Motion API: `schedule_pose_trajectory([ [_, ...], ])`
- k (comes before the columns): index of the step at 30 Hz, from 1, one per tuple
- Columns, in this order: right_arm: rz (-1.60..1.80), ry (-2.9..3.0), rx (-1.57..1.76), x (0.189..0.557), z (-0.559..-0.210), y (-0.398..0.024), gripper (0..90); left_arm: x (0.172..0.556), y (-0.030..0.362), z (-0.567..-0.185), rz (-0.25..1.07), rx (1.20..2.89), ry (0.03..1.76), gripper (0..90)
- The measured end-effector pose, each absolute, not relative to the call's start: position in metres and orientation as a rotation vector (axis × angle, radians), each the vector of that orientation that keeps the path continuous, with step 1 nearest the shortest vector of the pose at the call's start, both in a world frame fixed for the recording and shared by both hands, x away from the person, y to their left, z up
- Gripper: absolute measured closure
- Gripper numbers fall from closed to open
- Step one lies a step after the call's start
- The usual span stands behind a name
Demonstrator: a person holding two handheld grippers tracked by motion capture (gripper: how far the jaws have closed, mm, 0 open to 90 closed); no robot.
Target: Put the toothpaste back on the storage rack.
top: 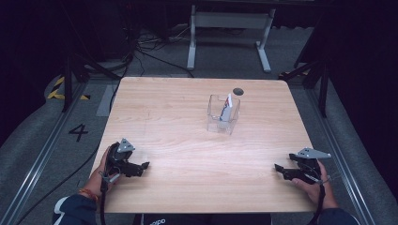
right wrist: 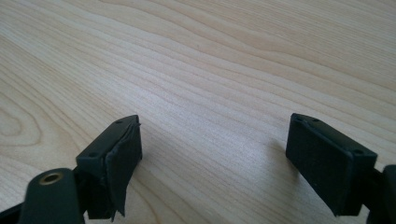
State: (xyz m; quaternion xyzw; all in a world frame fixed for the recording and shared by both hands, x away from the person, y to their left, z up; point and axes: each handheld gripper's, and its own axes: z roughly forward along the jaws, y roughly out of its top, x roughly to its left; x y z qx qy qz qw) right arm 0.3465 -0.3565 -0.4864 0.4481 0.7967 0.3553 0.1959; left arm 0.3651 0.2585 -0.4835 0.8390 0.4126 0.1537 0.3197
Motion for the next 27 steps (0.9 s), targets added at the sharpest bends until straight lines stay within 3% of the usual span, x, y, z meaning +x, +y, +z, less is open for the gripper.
schedule_pose_trajectory([
  [27, 0.994, 2.231, 1.257, 0.3462, -0.4864, -0.3566, 18.7, 0.3666, 0.2595, -0.4832, 0.409, 2.220, 1.055, 0.1],
])
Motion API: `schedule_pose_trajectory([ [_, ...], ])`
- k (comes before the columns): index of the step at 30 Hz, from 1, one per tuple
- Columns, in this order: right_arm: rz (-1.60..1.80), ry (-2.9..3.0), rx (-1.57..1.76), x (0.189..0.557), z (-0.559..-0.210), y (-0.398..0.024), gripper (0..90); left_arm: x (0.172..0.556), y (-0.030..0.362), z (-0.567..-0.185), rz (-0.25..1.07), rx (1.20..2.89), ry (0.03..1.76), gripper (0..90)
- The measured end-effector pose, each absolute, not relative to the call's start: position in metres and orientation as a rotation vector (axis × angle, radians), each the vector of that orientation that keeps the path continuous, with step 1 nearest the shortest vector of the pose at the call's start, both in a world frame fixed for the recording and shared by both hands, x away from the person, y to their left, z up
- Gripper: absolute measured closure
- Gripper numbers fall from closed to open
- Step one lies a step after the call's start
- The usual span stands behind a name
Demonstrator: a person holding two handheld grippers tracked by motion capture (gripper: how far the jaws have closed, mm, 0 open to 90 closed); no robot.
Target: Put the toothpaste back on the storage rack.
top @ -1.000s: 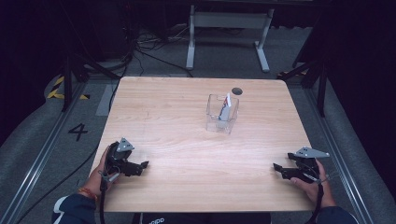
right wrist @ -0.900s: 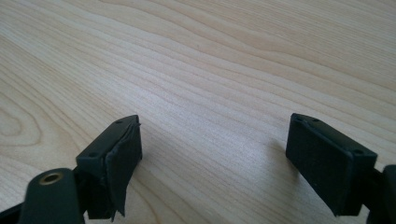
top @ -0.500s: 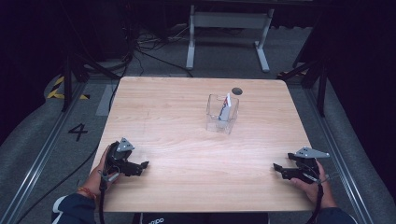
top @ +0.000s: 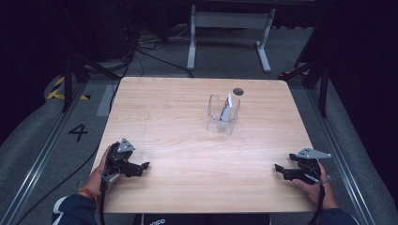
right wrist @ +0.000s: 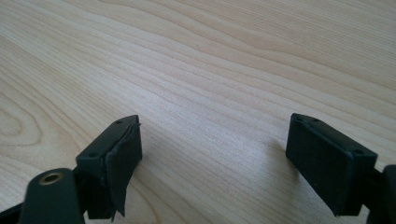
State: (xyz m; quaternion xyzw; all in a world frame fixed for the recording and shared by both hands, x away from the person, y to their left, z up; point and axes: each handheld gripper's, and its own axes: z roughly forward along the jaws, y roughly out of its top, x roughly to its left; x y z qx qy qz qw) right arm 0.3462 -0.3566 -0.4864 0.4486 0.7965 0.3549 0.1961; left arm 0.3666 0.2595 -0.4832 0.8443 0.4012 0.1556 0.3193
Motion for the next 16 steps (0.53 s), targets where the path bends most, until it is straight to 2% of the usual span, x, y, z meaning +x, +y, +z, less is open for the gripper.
schedule_pose_trajectory([
  [16, 0.993, 2.230, 1.259, 0.3462, -0.4864, -0.3565, 18.5, 0.3664, 0.2594, -0.4833, 0.406, 2.219, 1.058, 0.1],
])
